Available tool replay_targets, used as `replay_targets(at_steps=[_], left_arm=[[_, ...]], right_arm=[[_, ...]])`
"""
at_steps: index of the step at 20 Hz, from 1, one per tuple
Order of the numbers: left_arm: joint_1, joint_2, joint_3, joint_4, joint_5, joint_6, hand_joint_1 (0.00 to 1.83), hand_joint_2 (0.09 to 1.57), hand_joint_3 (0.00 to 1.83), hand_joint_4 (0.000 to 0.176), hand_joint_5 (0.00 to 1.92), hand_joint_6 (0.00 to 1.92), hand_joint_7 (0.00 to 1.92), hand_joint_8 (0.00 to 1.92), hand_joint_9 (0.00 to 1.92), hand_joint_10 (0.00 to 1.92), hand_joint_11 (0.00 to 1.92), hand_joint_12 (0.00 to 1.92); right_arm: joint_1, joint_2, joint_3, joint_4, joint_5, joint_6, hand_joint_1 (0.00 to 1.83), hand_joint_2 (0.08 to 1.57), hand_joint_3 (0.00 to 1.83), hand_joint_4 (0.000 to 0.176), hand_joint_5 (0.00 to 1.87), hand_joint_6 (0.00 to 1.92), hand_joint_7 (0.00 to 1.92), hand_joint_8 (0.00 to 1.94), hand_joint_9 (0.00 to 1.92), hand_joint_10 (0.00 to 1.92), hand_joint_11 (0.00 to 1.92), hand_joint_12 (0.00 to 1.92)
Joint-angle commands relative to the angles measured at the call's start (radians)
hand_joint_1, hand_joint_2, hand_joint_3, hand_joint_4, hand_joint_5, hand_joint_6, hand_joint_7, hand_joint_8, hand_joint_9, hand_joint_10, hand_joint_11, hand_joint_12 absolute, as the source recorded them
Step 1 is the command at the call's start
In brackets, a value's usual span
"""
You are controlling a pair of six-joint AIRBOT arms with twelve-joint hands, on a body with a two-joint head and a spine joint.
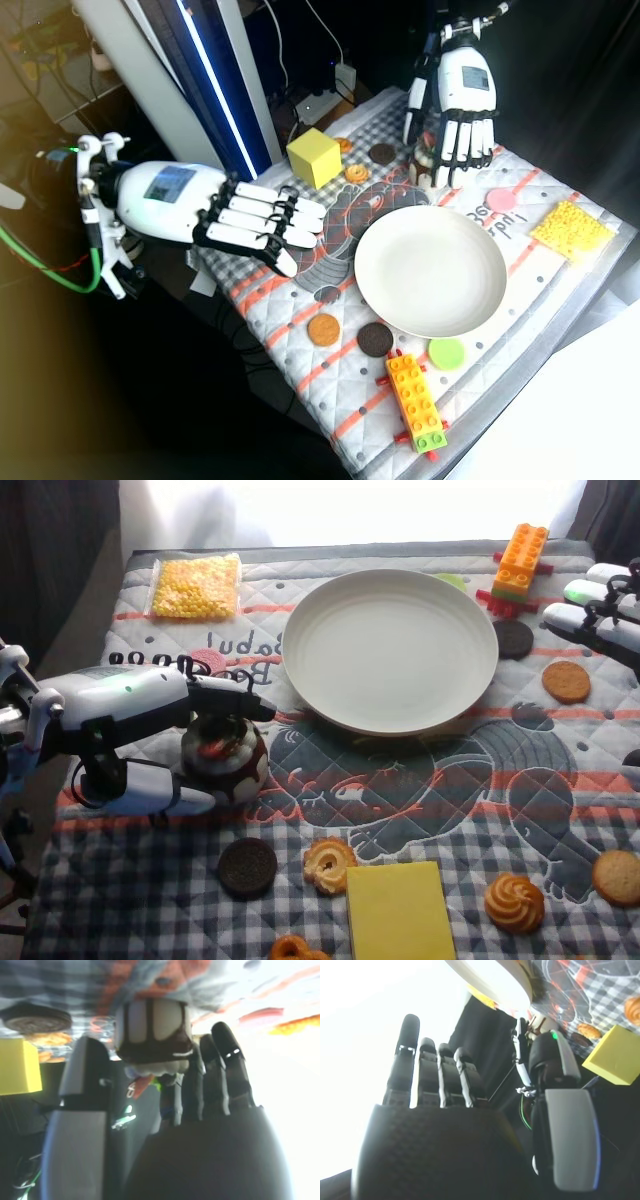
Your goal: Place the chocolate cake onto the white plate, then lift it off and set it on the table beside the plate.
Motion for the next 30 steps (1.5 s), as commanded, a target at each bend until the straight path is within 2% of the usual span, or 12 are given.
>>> replay_targets(at_steps=[1, 7, 11, 14, 16, 19, 20, 21, 24, 25, 27, 30], left_arm=[[-0.010, -0.002, 0.001, -0.001, -0.098, -0.005, 1.12, 1.27, 0.01, 0.025, 0.02, 1.46, 0.02, 1.22, 0.02, 1.47, 0.11, 1.70], [-0.018, 0.021, -0.023, 0.002, -0.164, -0.004, 1.20, 1.25, 0.00, 0.000, 0.00, 1.60, 0.00, 1.46, 0.03, 1.80, 0.20, 1.91], [-0.100, 0.013, -0.010, 0.036, -0.147, -0.003, 1.27, 1.21, 0.00, 0.000, 0.01, 1.48, 0.05, 1.39, 0.29, 1.63, 0.41, 1.76], [-0.218, -0.056, 0.050, 0.062, -0.063, -0.003, 1.19, 1.23, 0.00, 0.000, 0.10, 1.37, 0.01, 1.32, 0.10, 1.62, 0.16, 1.89], [-0.261, -0.099, 0.089, 0.066, -0.027, -0.002, 1.22, 1.21, 0.00, 0.040, 0.11, 1.41, 0.00, 1.46, 0.05, 1.81, 0.17, 1.92], [-0.304, -0.173, 0.155, 0.072, 0.026, -0.004, 1.22, 1.21, 0.00, 0.105, 0.00, 1.68, 0.00, 1.20, 0.05, 1.42, 0.02, 1.77], [-0.314, -0.199, 0.176, 0.071, 0.041, -0.004, 1.25, 1.19, 0.00, 0.095, 0.00, 1.66, 0.00, 1.27, 0.07, 1.47, 0.06, 1.78], [-0.324, -0.232, 0.205, 0.066, 0.061, -0.005, 1.27, 1.18, 0.00, 0.019, 0.03, 1.56, 0.00, 1.37, 0.11, 1.58, 0.14, 1.86], [-0.333, -0.308, 0.278, 0.017, 0.087, -0.005, 1.13, 1.21, 0.01, 0.026, 0.00, 1.66, 0.00, 1.49, 0.05, 1.71, 0.16, 1.92], [-0.334, -0.331, 0.299, 0.007, 0.097, -0.005, 1.18, 1.18, 0.00, 0.000, 0.06, 1.58, 0.02, 1.39, 0.09, 1.63, 0.23, 1.92], [-0.336, -0.369, 0.329, 0.005, 0.120, -0.006, 1.17, 1.12, 0.00, 0.000, 0.26, 1.23, 0.17, 1.33, 0.17, 1.55, 0.29, 1.81], [-0.336, -0.419, 0.367, 0.001, 0.150, -0.006, 1.18, 1.13, 0.00, 0.000, 0.21, 1.41, 0.08, 1.40, 0.17, 1.55, 0.25, 1.82]], right_arm=[[0.005, 0.005, 0.006, 0.011, 0.117, -0.004, 0.63, 1.18, 0.00, 0.000, 0.00, 0.00, 0.00, 0.00, 0.01, 0.00, 0.00, 0.94], [0.001, 0.005, 0.006, 0.014, 0.117, -0.004, 0.61, 1.19, 0.00, 0.000, 0.00, 0.00, 0.00, 0.00, 0.00, 0.00, 0.00, 1.06], [0.001, 0.005, 0.007, 0.017, 0.117, -0.004, 0.59, 1.20, 0.00, 0.000, 0.00, 0.00, 0.00, 0.00, 0.00, 0.00, 0.00, 1.11], [0.001, 0.005, 0.009, 0.018, 0.117, -0.004, 0.60, 1.20, 0.00, 0.000, 0.00, 0.00, 0.00, 0.00, 0.00, 0.00, 0.00, 1.10], [0.001, 0.005, 0.010, 0.018, 0.117, -0.004, 0.59, 1.19, 0.00, 0.000, 0.00, 0.00, 0.00, 0.00, 0.02, 0.01, 0.00, 1.27], [0.001, 0.000, 0.013, 0.018, 0.116, -0.004, 0.65, 1.21, 0.00, 0.000, 0.00, 0.00, 0.00, 0.00, 0.00, 0.00, 0.00, 0.77], [0.000, -0.001, 0.014, 0.019, 0.116, -0.004, 0.69, 1.20, 0.00, 0.000, 0.00, 0.00, 0.00, 0.00, 0.00, 0.00, 0.00, 0.56], [-0.001, -0.002, 0.014, 0.020, 0.116, -0.004, 0.70, 1.20, 0.00, 0.000, 0.00, 0.00, 0.00, 0.00, 0.00, 0.00, 0.00, 0.44], [-0.004, -0.006, 0.017, 0.022, 0.116, -0.004, 0.71, 1.21, 0.00, 0.000, 0.00, 0.00, 0.00, 0.00, 0.00, 0.00, 0.00, 0.35], [-0.004, -0.008, 0.018, 0.023, 0.116, -0.004, 0.76, 1.20, 0.00, 0.000, 0.00, 0.00, 0.00, 0.00, 0.00, 0.00, 0.00, 0.47], [-0.005, -0.008, 0.019, 0.023, 0.116, -0.004, 0.77, 1.19, 0.00, 0.000, 0.00, 0.00, 0.00, 0.00, 0.00, 0.00, 0.00, 0.62], [-0.006, -0.008, 0.019, 0.024, 0.116, -0.004, 0.76, 1.20, 0.00, 0.000, 0.00, 0.00, 0.00, 0.00, 0.00, 0.00, 0.00, 0.29]])
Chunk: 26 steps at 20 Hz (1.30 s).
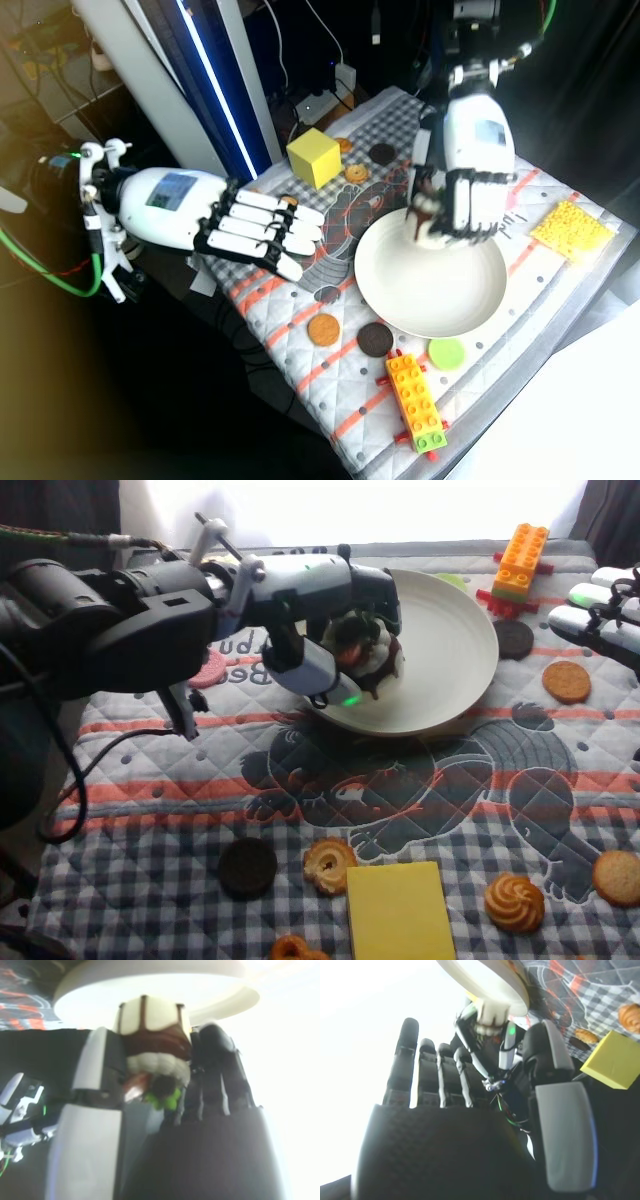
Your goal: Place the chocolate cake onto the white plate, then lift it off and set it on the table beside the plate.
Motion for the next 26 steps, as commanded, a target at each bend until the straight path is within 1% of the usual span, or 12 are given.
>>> replay_targets(at_steps=[1, 6, 8, 10, 12, 15, 17, 19, 21, 23, 25, 26], left_arm=[[-0.012, -0.004, 0.008, -0.011, -0.098, -0.006, 1.20, 1.12, 0.00, 0.000, 0.21, 1.41, 0.09, 1.37, 0.16, 1.50, 0.20, 1.78], [-0.006, -0.025, 0.014, -0.018, -0.101, -0.006, 1.07, 1.15, 0.00, 0.000, 0.17, 0.66, 0.21, 0.48, 0.06, 0.88, 0.00, 1.55], [-0.005, -0.029, 0.016, -0.021, -0.105, -0.006, 0.92, 1.16, 0.00, 0.070, 0.04, 0.20, 0.07, 0.08, 0.00, 0.24, 0.00, 1.08], [-0.001, -0.026, 0.014, -0.024, -0.114, -0.006, 0.79, 1.16, 0.00, 0.118, 0.00, 0.02, 0.00, 0.00, 0.00, 0.02, 0.00, 0.75], [0.001, -0.009, 0.005, -0.039, -0.132, -0.006, 0.71, 1.15, 0.00, 0.126, 0.00, 0.00, 0.00, 0.00, 0.00, 0.00, 0.00, 0.06], [0.006, 0.051, -0.038, -0.071, -0.197, -0.005, 0.51, 1.11, 0.00, 0.136, 0.00, 0.00, 0.00, 0.00, 0.00, 0.00, 0.00, 0.00], [0.009, 0.105, -0.084, -0.070, -0.233, -0.003, 0.61, 1.07, 0.00, 0.174, 0.00, 0.00, 0.00, 0.00, 0.00, 0.00, 0.00, 0.00], [0.023, 0.160, -0.132, -0.063, -0.285, -0.003, 0.56, 1.09, 0.00, 0.176, 0.00, 0.00, 0.00, 0.00, 0.00, 0.00, 0.00, 0.00], [0.054, 0.216, -0.177, -0.063, -0.341, -0.005, 0.47, 1.12, 0.00, 0.176, 0.00, 0.00, 0.00, 0.00, 0.00, 0.00, 0.00, 0.00], [0.083, 0.263, -0.216, -0.063, -0.374, -0.006, 0.62, 1.19, 0.02, 0.098, 0.00, 0.00, 0.00, 0.00, 0.00, 0.00, 0.00, 0.00], [0.128, 0.331, -0.275, -0.060, -0.425, -0.007, 0.61, 1.22, 0.02, 0.075, 0.00, 0.00, 0.00, 0.00, 0.00, 0.00, 0.00, 0.00], [0.146, 0.354, -0.294, -0.060, -0.445, -0.008, 0.63, 1.23, 0.02, 0.089, 0.00, 0.00, 0.00, 0.00, 0.00, 0.00, 0.00, 0.00]], right_arm=[[0.008, 0.005, 0.005, 0.011, 0.116, -0.004, 0.75, 1.20, 0.00, 0.000, 0.00, 0.00, 0.00, 0.00, 0.00, 0.00, 0.00, 0.18], [0.005, 0.004, 0.005, 0.014, 0.116, -0.004, 0.71, 1.21, 0.00, 0.000, 0.00, 0.00, 0.00, 0.00, 0.00, 0.00, 0.00, 0.05], [0.004, 0.004, 0.005, 0.014, 0.117, -0.004, 0.74, 1.21, 0.00, 0.000, 0.00, 0.00, 0.00, 0.00, 0.00, 0.00, 0.00, 0.01], [0.004, 0.003, 0.005, 0.014, 0.117, -0.004, 0.72, 1.21, 0.00, 0.000, 0.00, 0.00, 0.00, 0.00, 0.00, 0.00, 0.00, 0.00], [0.003, 0.003, 0.005, 0.014, 0.117, -0.003, 0.71, 1.22, 0.00, 0.000, 0.00, 0.00, 0.00, 0.00, 0.00, 0.00, 0.00, 0.00], [0.003, 0.003, 0.007, 0.014, 0.117, 0.012, 0.72, 1.20, 0.00, 0.000, 0.00, 0.00, 0.00, 0.00, 0.00, 0.00, 0.00, 0.00], [0.003, 0.003, 0.016, 0.012, 0.117, 0.034, 0.71, 1.20, 0.00, 0.000, 0.00, 0.00, 0.00, 0.00, 0.00, 0.00, 0.02, 0.01], [0.003, 0.001, 0.028, 0.007, 0.117, 0.063, 0.70, 1.19, 0.00, 0.000, 0.00, 0.00, 0.00, 0.00, 0.00, 0.00, 0.06, 0.04], [0.004, -0.014, 0.050, -0.006, 0.117, 0.106, 0.60, 1.24, 0.00, 0.000, 0.00, 0.00, 0.00, 0.00, 0.00, 0.00, 0.00, 0.67], [0.019, -0.037, 0.078, -0.018, 0.112, 0.149, 0.63, 1.27, 0.00, 0.000, 0.00, 0.00, 0.00, 0.00, 0.06, 0.03, 0.00, 1.07], [0.060, -0.076, 0.114, -0.028, 0.081, 0.171, 0.66, 1.26, 0.00, 0.000, 0.01, 0.00, 0.01, 0.00, 0.09, 0.05, 0.00, 1.35], [0.076, -0.088, 0.124, -0.030, 0.069, 0.171, 0.68, 1.25, 0.00, 0.000, 0.02, 0.01, 0.02, 0.00, 0.09, 0.06, 0.00, 1.43]])
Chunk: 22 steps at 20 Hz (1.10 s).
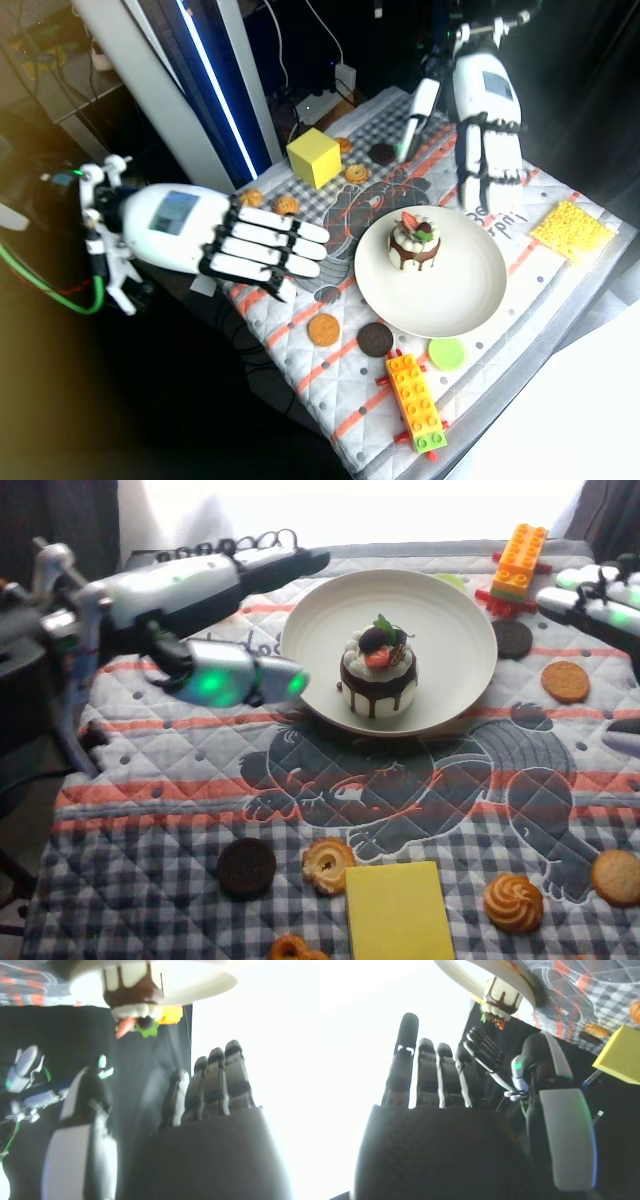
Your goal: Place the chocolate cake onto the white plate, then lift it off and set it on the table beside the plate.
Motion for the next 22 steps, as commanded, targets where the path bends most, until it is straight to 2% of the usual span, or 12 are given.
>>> replay_targets(at_steps=[1, 2, 3, 6, 8, 9, 10, 14, 15, 17, 19, 22], left_arm=[[0.010, 0.027, -0.015, -0.003, -0.161, -0.016, 0.72, 1.24, 0.02, 0.096, 0.00, 0.00, 0.00, 0.00, 0.00, 0.00, 0.00, 0.00], [0.030, 0.048, -0.030, -0.003, -0.186, -0.031, 0.74, 1.24, 0.02, 0.098, 0.00, 0.00, 0.00, 0.00, 0.00, 0.00, 0.00, 0.00], [0.054, 0.068, -0.043, -0.002, -0.209, -0.051, 0.75, 1.24, 0.01, 0.131, 0.00, 0.00, 0.00, 0.00, 0.00, 0.00, 0.02, 0.01], [0.161, 0.130, -0.075, 0.001, -0.291, -0.157, 0.62, 1.25, 0.01, 0.138, 0.00, 0.00, 0.00, 0.00, 0.00, 0.00, 0.00, 0.00], [0.238, 0.163, -0.085, 0.005, -0.346, -0.251, 0.60, 1.26, 0.01, 0.112, 0.00, 0.00, 0.00, 0.00, 0.00, 0.00, 0.00, 0.00], [0.269, 0.173, -0.091, 0.005, -0.375, -0.279, 0.60, 1.27, 0.01, 0.076, 0.01, 0.00, 0.00, 0.00, 0.00, 0.00, 0.02, 0.01], [0.310, 0.181, -0.106, 0.004, -0.401, -0.288, 0.73, 1.28, 0.00, 0.041, 0.04, 0.00, 0.00, 0.00, 0.00, 0.00, 0.01, 0.25], [0.370, 0.190, -0.127, -0.009, -0.430, -0.290, 0.67, 1.26, 0.00, 0.042, 0.09, 0.01, 0.03, 0.01, 0.03, 0.01, 0.00, 0.50], [0.388, 0.194, -0.131, -0.016, -0.437, -0.290, 0.72, 1.25, 0.00, 0.002, 0.17, 0.01, 0.07, 0.00, 0.06, 0.01, 0.00, 0.13], [0.409, 0.196, -0.133, -0.023, -0.439, -0.290, 0.76, 1.24, 0.00, 0.000, 0.23, 0.01, 0.09, 0.01, 0.09, 0.00, 0.00, 0.55], [0.411, 0.196, -0.132, -0.026, -0.437, -0.290, 0.79, 1.24, 0.00, 0.000, 0.26, 0.01, 0.10, 0.00, 0.09, 0.00, 0.00, 0.64], [0.413, 0.195, -0.131, -0.026, -0.434, -0.290, 0.77, 1.25, 0.00, 0.000, 0.29, 0.01, 0.08, 0.00, 0.10, 0.01, 0.00, 0.81]], right_arm=[[0.033, -0.009, 0.013, 0.005, 0.088, 0.002, 0.72, 1.24, 0.00, 0.000, 0.04, 0.01, 0.03, 0.01, 0.10, 0.06, 0.00, 1.45], [0.057, -0.024, 0.025, -0.001, 0.070, 0.002, 0.73, 1.23, 0.00, 0.001, 0.04, 0.02, 0.03, 0.01, 0.10, 0.06, 0.00, 1.46], [0.080, -0.041, 0.038, -0.009, 0.049, 0.002, 0.78, 1.26, 0.00, 0.000, 0.02, 0.00, 0.01, 0.01, 0.04, 0.04, 0.00, 1.20], [0.184, -0.116, 0.091, -0.054, -0.046, 0.002, 0.79, 1.24, 0.00, 0.000, 0.03, 0.01, 0.03, 0.00, 0.05, 0.04, 0.00, 1.12], [0.249, -0.167, 0.128, -0.093, -0.116, 0.002, 0.85, 1.22, 0.00, 0.000, 0.06, 0.01, 0.03, 0.01, 0.05, 0.03, 0.00, 1.00], [0.273, -0.187, 0.142, -0.106, -0.147, 0.002, 0.89, 1.20, 0.00, 0.000, 0.08, 0.01, 0.02, 0.00, 0.07, 0.03, 0.00, 1.06], [0.309, -0.224, 0.170, -0.118, -0.189, 0.002, 0.94, 1.17, 0.00, 0.000, 0.09, 0.01, 0.05, 0.00, 0.13, 0.06, 0.00, 1.27], [0.380, -0.293, 0.216, -0.155, -0.260, 0.002, 0.89, 1.20, 0.01, 0.000, 0.09, 0.00, 0.07, 0.01, 0.07, 0.05, 0.00, 1.30], [0.395, -0.317, 0.229, -0.174, -0.283, 0.002, 0.96, 1.22, 0.00, 0.000, 0.10, 0.00, 0.03, 0.01, 0.04, 0.03, 0.00, 0.89], [0.423, -0.360, 0.252, -0.199, -0.324, 0.002, 1.03, 1.19, 0.00, 0.000, 0.10, 0.00, 0.03, 0.00, 0.12, 0.05, 0.00, 1.23], [0.441, -0.392, 0.275, -0.217, -0.359, 0.002, 0.99, 1.19, 0.00, 0.004, 0.10, 0.00, 0.06, 0.01, 0.15, 0.06, 0.00, 1.37], [0.462, -0.430, 0.300, -0.246, -0.417, 0.001, 0.99, 1.18, 0.00, 0.000, 0.09, 0.00, 0.07, 0.00, 0.10, 0.01, 0.00, 0.89]])
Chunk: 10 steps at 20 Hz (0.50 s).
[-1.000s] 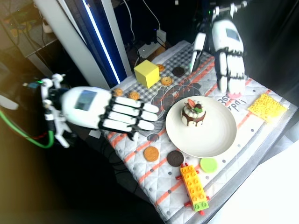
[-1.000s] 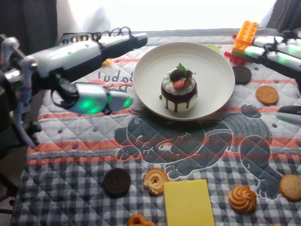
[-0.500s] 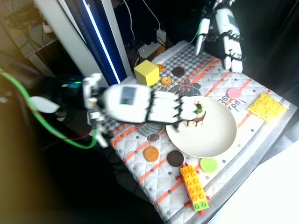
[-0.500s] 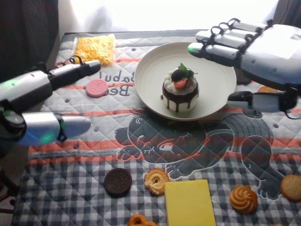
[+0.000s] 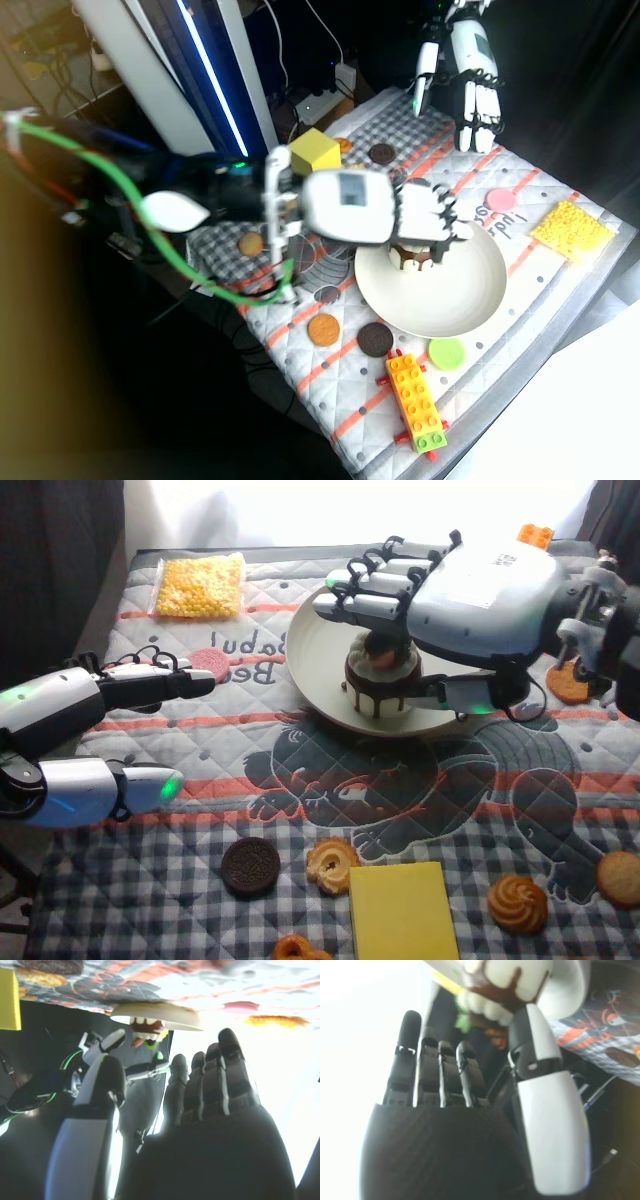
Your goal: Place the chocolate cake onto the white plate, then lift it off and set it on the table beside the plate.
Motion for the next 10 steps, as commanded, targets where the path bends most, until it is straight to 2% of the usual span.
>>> replay_targets(at_steps=[1, 3, 4, 5, 7, 9, 10], left_arm=[[-0.003, 0.005, 0.002, -0.007, -0.115, -0.007, 0.76, 1.25, 0.00, 0.000, 0.30, 0.01, 0.10, 0.00, 0.12, 0.01, 0.00, 0.89], [-0.002, 0.006, 0.002, -0.007, -0.119, -0.007, 0.76, 1.26, 0.00, 0.000, 0.31, 0.00, 0.10, 0.00, 0.09, 0.00, 0.00, 0.78], [-0.002, 0.006, 0.002, -0.007, -0.119, -0.007, 0.75, 1.26, 0.00, 0.000, 0.31, 0.00, 0.09, 0.00, 0.08, 0.00, 0.00, 0.73], [-0.002, 0.006, 0.002, -0.007, -0.119, -0.007, 0.77, 1.25, 0.00, 0.000, 0.31, 0.00, 0.10, 0.00, 0.08, 0.00, 0.00, 0.75], [-0.003, 0.006, 0.002, -0.007, -0.122, -0.007, 0.78, 1.25, 0.00, 0.000, 0.31, 0.00, 0.10, 0.00, 0.09, 0.00, 0.00, 0.80], [-0.003, 0.006, 0.003, -0.007, -0.123, -0.007, 0.77, 1.25, 0.00, 0.000, 0.32, 0.00, 0.12, 0.01, 0.11, 0.01, 0.00, 0.80], [-0.003, 0.006, 0.003, -0.007, -0.123, -0.007, 0.73, 1.26, 0.00, 0.000, 0.31, 0.00, 0.12, 0.01, 0.11, 0.01, 0.00, 0.80]], right_arm=[[0.017, 0.001, 0.010, -0.002, 0.079, 0.000, 0.97, 1.18, 0.00, 0.000, 0.09, 0.00, 0.07, 0.00, 0.11, 0.02, 0.00, 0.85], [0.023, -0.014, 0.022, -0.014, 0.048, 0.000, 1.03, 1.14, 0.00, 0.000, 0.14, 0.01, 0.12, 0.01, 0.18, 0.02, 0.00, 0.95], [0.025, -0.023, 0.029, -0.020, 0.031, 0.000, 1.02, 1.14, 0.00, 0.000, 0.15, 0.01, 0.14, 0.01, 0.24, 0.04, 0.00, 1.16], [0.027, -0.032, 0.037, -0.029, 0.009, 0.000, 1.04, 1.13, 0.00, 0.000, 0.17, 0.01, 0.16, 0.01, 0.27, 0.04, 0.00, 1.26], [0.027, -0.040, 0.044, -0.036, -0.010, 0.000, 1.09, 1.10, 0.00, 0.000, 0.22, 0.01, 0.20, 0.01, 0.31, 0.04, 0.00, 1.32], [0.027, -0.046, 0.051, -0.036, -0.017, 0.000, 1.12, 1.10, 0.00, 0.000, 0.28, 0.01, 0.30, 0.02, 0.46, 0.09, 0.08, 1.51], [0.027, -0.051, 0.056, -0.035, -0.020, 0.000, 1.17, 1.11, 0.00, 0.000, 0.34, 0.01, 0.52, 0.72, 0.67, 1.19, 0.62, 1.84]])
